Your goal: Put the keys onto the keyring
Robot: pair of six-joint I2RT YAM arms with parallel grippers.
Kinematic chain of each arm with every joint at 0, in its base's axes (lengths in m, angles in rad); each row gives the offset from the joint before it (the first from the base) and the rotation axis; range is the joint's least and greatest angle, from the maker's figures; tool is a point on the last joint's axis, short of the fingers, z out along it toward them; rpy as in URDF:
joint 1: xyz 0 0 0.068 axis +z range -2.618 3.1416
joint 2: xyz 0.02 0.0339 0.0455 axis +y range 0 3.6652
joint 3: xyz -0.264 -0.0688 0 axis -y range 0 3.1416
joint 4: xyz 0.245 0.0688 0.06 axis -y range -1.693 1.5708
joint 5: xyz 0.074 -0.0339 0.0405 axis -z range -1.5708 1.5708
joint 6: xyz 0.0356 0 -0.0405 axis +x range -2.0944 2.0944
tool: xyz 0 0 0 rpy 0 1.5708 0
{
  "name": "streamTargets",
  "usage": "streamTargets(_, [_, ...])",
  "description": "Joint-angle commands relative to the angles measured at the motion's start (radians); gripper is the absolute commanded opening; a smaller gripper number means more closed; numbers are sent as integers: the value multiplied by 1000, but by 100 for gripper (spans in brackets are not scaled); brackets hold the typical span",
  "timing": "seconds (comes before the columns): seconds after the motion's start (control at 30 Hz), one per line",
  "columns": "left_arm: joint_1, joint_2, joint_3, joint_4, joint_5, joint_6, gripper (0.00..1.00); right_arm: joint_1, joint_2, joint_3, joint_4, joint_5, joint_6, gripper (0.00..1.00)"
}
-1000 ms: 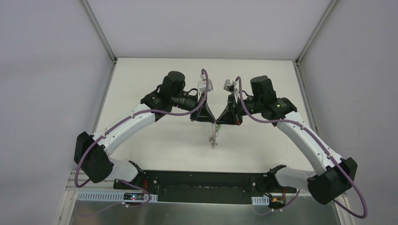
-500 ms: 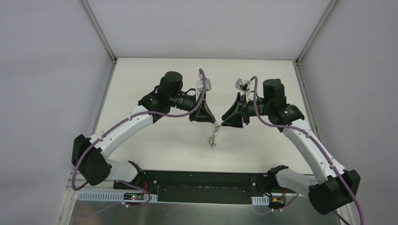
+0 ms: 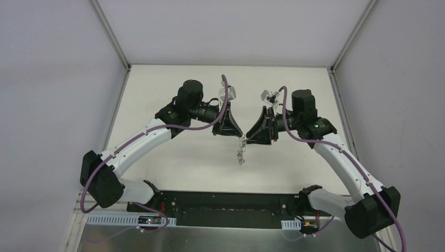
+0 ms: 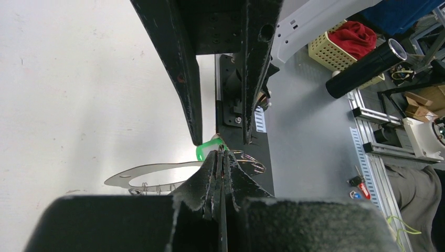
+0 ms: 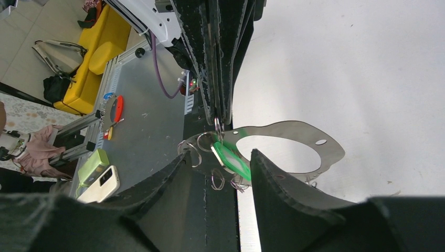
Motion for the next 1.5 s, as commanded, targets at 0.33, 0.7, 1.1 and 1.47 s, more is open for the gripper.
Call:
streamTargets(0.33, [7,-36,6,96,52,-41,0,20,5,6,13,-29,-19,5])
streamTargets(0.7, [22,-46,-6,106,72,-31,0,29,4,14,-45,23,-75,0])
streamTargets(1.1, [21,-38,-27,176,84,-76,0,84,68,51,-55,47,-75,0])
streamTargets(1.47, [21,-44,-40,187,95,-78,0,55,15,73,-80,67,-88,25])
